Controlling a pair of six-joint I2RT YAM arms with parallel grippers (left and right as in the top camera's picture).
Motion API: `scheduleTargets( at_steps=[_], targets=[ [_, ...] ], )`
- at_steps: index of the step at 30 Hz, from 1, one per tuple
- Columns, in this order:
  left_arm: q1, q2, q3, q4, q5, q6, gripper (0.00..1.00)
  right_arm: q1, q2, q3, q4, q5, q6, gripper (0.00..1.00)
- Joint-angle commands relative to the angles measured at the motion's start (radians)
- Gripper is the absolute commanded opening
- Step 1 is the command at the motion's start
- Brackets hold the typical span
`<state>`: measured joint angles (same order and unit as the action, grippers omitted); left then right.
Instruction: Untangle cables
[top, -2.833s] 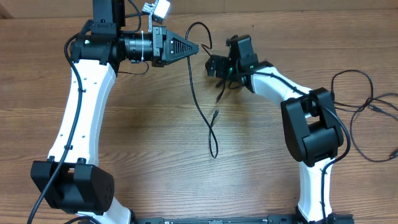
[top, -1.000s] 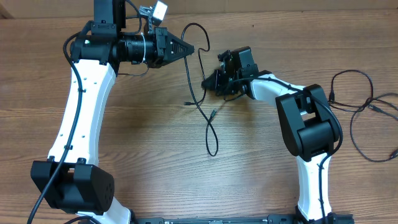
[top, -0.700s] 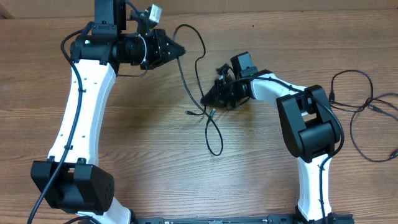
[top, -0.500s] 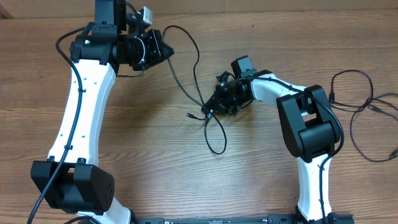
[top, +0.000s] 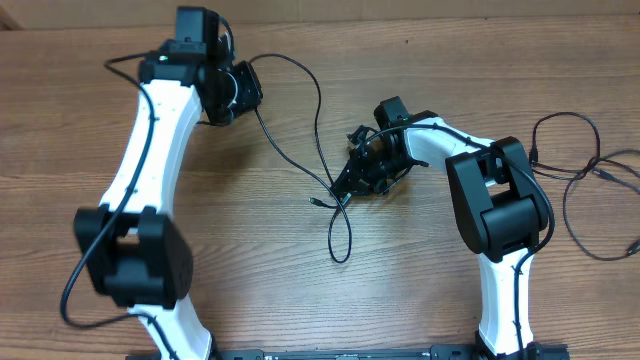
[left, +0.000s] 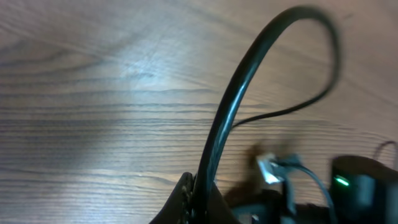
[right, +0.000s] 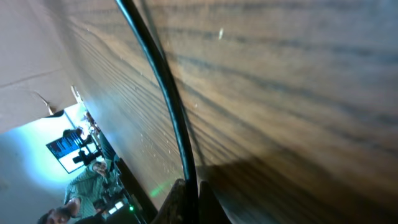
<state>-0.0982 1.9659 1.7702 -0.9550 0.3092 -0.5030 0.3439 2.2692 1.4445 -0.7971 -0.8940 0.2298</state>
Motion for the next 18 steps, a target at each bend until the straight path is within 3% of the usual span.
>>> scheduleTargets(
  at_steps=[1,7,18],
  targets=[
    [-0.003,0.061,0.016,-0.006,-0.013,-0.014,0.04,0.051,0.044,-0.043,-0.043,0.017,0.026,0.04],
    [-0.002,0.143,0.016,-0.014,-0.018,0.011,0.10,0.064,0.044,-0.043,-0.055,0.017,0.006,0.04],
    [-0.002,0.183,0.016,-0.092,-0.195,0.029,0.18,0.071,-0.028,-0.042,-0.090,0.029,-0.003,0.04]
  ],
)
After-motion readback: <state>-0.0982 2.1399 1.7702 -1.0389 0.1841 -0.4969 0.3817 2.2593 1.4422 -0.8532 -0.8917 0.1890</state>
